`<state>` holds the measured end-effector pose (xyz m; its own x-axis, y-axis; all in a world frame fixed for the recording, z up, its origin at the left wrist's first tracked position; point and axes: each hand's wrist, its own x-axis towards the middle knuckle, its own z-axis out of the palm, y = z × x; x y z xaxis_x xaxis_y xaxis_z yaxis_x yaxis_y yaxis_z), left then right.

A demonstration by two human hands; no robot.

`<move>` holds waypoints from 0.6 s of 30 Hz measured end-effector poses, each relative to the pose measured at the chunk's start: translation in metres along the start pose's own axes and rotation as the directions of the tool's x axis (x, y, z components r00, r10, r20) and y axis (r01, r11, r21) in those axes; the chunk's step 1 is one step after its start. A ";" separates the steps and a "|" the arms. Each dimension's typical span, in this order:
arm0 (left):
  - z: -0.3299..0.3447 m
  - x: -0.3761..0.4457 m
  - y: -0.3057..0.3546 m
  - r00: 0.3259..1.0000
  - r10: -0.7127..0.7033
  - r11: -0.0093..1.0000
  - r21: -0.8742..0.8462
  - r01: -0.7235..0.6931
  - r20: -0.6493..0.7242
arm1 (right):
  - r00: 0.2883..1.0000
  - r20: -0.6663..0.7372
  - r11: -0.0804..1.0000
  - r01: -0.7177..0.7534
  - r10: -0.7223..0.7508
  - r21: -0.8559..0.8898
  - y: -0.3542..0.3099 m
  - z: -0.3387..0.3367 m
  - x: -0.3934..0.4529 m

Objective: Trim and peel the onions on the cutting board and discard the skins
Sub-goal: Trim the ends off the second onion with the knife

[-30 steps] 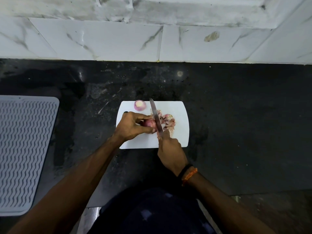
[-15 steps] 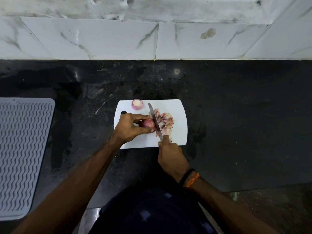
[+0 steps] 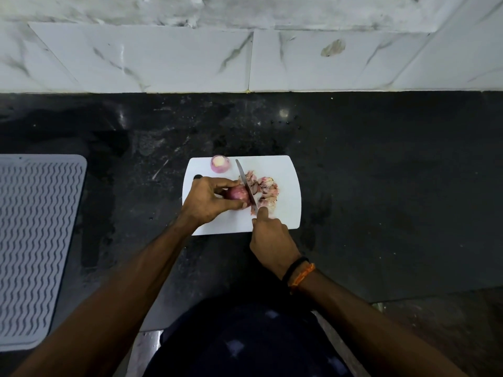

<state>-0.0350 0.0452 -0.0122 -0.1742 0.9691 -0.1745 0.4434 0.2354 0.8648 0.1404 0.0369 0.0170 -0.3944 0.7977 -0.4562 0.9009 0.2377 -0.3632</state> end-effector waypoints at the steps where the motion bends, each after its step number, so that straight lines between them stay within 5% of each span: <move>1: 0.001 -0.001 0.000 1.000 -0.004 1.000 0.002 0.004 -0.011 | 1.000 -0.003 1.000 0.009 -0.009 -0.014 -0.002 -0.002 0.003; 18: 0.005 0.000 -0.003 0.998 -0.053 0.998 0.030 0.054 -0.029 | 0.999 0.045 1.000 -0.004 0.006 -0.026 -0.003 -0.008 -0.001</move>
<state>-0.0323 0.0444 -0.0171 -0.2233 0.9527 -0.2062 0.4595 0.2894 0.8397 0.1395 0.0394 0.0251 -0.3971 0.7734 -0.4941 0.9071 0.2487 -0.3396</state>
